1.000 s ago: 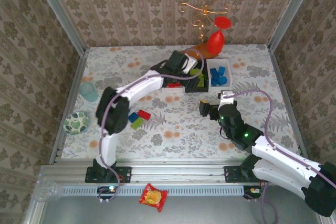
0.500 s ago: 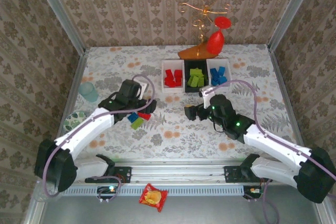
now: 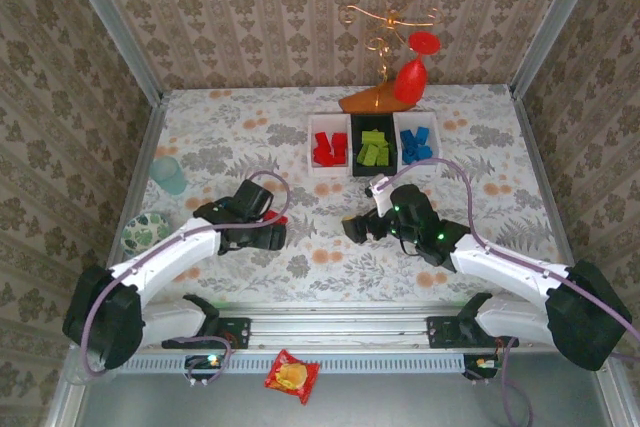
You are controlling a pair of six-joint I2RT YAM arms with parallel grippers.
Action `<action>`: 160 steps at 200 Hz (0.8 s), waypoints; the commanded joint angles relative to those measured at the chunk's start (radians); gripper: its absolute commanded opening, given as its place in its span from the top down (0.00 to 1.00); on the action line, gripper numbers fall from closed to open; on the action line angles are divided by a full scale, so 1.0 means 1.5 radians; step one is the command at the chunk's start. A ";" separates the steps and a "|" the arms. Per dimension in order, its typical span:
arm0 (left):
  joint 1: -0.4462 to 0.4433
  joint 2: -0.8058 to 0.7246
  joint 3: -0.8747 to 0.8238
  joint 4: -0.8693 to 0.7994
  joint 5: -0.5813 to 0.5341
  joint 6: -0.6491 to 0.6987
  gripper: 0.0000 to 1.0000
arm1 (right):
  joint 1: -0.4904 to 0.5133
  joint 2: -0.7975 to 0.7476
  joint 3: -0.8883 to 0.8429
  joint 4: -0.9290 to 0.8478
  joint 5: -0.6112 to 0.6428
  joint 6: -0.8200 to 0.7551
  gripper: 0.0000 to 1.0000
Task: Sort the legos into containers by color
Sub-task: Pick up the lego from the center of the table.
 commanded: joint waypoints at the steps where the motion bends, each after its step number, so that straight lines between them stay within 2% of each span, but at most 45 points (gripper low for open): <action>1: -0.002 0.030 0.002 -0.018 0.007 -0.008 0.12 | 0.004 -0.023 -0.009 0.032 0.019 0.001 0.00; 35: 0.017 0.066 0.000 0.000 0.001 0.000 0.18 | 0.003 -0.041 -0.021 0.028 0.036 0.002 0.00; 98: 0.039 0.138 -0.006 0.075 0.030 0.011 0.18 | 0.003 -0.041 -0.021 0.021 0.054 0.004 0.00; 117: 0.028 0.154 0.001 0.079 0.034 0.018 0.19 | 0.003 -0.043 -0.022 0.020 0.057 0.004 0.00; 136: -0.006 0.153 0.009 0.070 0.009 0.017 0.20 | 0.003 -0.044 -0.023 0.018 0.066 0.004 0.00; 160: -0.033 0.156 0.003 0.085 -0.003 0.006 0.27 | 0.003 -0.048 -0.025 0.018 0.075 0.004 0.00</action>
